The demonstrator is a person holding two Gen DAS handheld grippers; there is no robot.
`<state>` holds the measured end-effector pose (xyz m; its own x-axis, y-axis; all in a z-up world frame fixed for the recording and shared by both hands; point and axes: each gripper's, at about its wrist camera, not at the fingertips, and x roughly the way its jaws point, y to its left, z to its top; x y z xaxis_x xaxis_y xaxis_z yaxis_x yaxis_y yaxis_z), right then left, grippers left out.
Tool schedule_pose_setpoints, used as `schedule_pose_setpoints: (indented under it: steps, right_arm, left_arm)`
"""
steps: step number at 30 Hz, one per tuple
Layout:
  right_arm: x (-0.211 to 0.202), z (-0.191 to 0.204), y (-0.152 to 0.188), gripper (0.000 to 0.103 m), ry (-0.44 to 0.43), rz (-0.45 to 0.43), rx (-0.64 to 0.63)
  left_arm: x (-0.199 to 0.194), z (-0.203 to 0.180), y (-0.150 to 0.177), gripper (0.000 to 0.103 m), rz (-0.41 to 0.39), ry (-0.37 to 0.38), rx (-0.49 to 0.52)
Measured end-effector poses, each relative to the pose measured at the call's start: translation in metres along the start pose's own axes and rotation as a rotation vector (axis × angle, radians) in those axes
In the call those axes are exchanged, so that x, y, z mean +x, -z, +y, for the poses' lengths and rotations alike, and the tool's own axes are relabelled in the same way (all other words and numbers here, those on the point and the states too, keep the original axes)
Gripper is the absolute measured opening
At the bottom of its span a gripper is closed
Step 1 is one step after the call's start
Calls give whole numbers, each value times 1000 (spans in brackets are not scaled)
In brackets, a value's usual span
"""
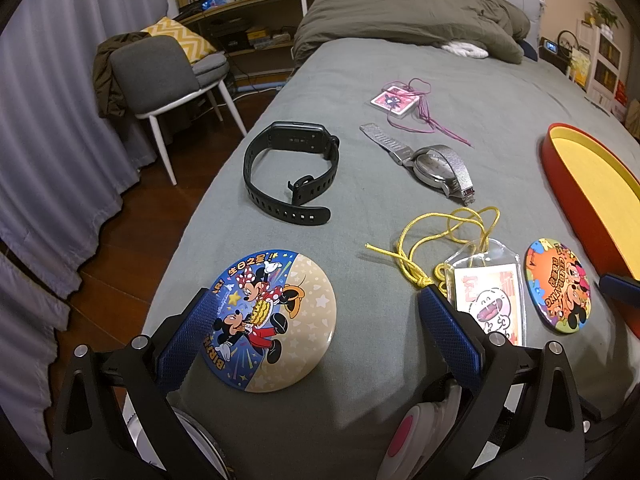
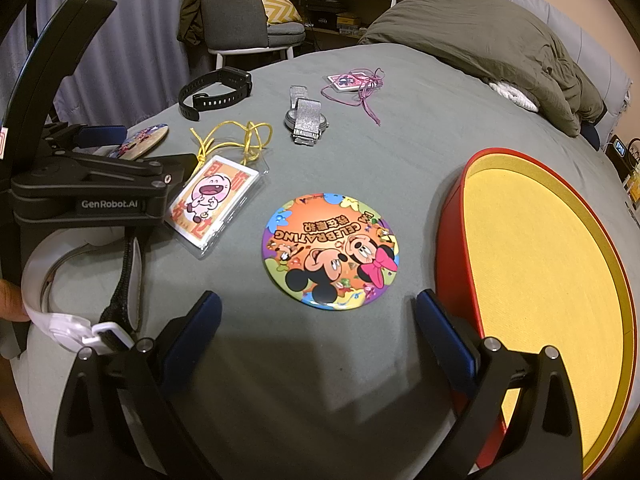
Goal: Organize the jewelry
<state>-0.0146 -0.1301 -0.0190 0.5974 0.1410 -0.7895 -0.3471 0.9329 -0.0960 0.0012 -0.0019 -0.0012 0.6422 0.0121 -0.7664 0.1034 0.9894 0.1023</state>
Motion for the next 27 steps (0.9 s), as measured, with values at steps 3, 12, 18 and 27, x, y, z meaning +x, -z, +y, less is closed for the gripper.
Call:
schedule_pose_setpoints:
  steps: [3, 12, 18, 27]
  right_arm:
    - [0, 0, 0, 94, 0, 0, 0]
    - [0, 0, 0, 94, 1, 0, 0]
    - [0, 0, 0, 94, 1, 0, 0]
    - [1, 1, -2, 94, -1, 3, 1]
  left_arm:
    - [0, 0, 0, 98, 0, 0, 0]
    - [0, 0, 0, 98, 0, -1, 1]
    - [0, -1, 1, 98, 1, 3, 0]
    - [-4, 5, -7, 98, 31, -5, 13]
